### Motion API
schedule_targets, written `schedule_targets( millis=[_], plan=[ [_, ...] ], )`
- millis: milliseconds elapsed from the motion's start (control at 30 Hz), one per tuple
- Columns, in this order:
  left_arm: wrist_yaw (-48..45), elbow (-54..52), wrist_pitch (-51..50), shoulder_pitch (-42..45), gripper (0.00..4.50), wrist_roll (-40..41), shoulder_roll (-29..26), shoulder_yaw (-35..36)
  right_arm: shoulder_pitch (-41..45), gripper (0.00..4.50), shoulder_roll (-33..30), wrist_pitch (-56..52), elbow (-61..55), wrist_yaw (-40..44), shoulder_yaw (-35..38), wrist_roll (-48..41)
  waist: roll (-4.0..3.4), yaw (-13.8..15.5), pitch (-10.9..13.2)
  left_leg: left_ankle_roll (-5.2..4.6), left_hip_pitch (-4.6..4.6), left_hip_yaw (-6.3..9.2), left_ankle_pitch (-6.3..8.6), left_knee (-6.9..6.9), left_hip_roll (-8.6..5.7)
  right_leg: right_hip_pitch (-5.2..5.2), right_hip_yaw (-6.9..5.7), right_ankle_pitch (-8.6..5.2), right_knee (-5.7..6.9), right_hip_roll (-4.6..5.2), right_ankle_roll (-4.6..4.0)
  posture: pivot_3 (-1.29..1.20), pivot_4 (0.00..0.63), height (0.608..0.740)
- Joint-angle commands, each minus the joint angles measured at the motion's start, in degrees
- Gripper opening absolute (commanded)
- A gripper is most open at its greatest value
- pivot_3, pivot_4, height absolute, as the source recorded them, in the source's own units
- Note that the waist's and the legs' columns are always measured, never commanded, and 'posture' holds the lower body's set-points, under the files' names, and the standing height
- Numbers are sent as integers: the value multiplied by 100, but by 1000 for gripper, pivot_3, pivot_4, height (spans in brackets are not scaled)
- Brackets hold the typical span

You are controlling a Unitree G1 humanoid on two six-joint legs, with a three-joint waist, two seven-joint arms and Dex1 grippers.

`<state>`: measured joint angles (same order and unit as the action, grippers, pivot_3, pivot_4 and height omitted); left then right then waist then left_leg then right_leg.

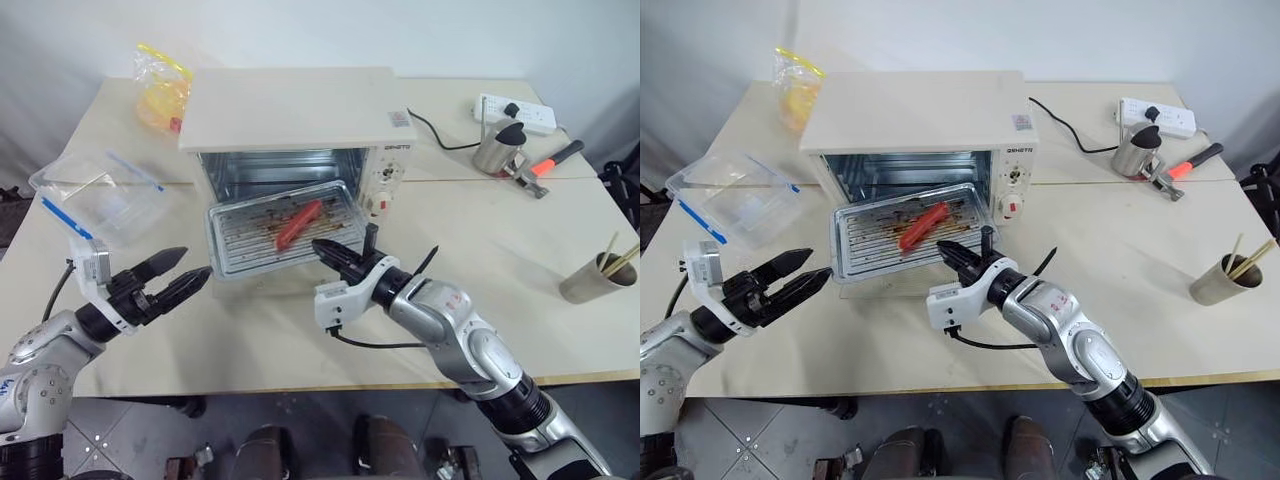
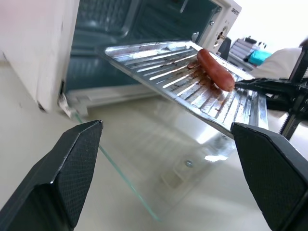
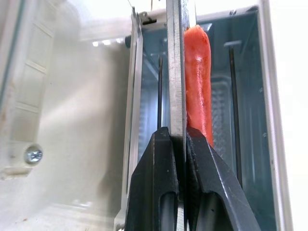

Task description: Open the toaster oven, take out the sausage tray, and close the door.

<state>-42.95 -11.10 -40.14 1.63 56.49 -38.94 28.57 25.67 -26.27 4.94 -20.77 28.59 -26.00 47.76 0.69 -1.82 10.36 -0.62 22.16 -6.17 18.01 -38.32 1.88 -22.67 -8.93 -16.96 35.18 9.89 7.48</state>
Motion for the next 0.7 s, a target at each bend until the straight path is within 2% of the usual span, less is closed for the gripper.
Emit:
schedule_targets(
  millis=[33,133,533,633,700],
  plan=[
    [805,21,-1239,85,4500,2014,-59,555,33,18,-113,591,-358,-255,269,-376,0,-2,0,0,-2,1,0,0,3,0,3,0,1,0,0,0,150,740],
    [1575,381,-1979,198,4500,2946,-242,519,23,18,-118,802,-355,-316,376,-534,1,9,0,1,-3,13,0,-5,27,2,4,0,14,2,0,0,150,740],
    [2348,577,-2173,536,4500,4302,202,56,36,18,-186,1262,-236,-222,553,-747,2,14,-1,3,-4,14,-1,-13,-2,7,4,-1,19,0,-2,0,150,740],
    [2443,668,-2138,591,3972,4440,215,-7,65,0,-204,1324,-198,-213,576,-775,2,12,-1,3,-5,13,-2,-13,-2,7,4,-2,19,-1,-3,0,150,740],
    [2458,715,-2207,594,3319,4553,197,-108,77,0,-211,1376,-180,-200,569,-812,2,12,0,4,-5,14,-2,-13,-1,7,4,-3,19,-1,-5,0,150,740]
  ],
)
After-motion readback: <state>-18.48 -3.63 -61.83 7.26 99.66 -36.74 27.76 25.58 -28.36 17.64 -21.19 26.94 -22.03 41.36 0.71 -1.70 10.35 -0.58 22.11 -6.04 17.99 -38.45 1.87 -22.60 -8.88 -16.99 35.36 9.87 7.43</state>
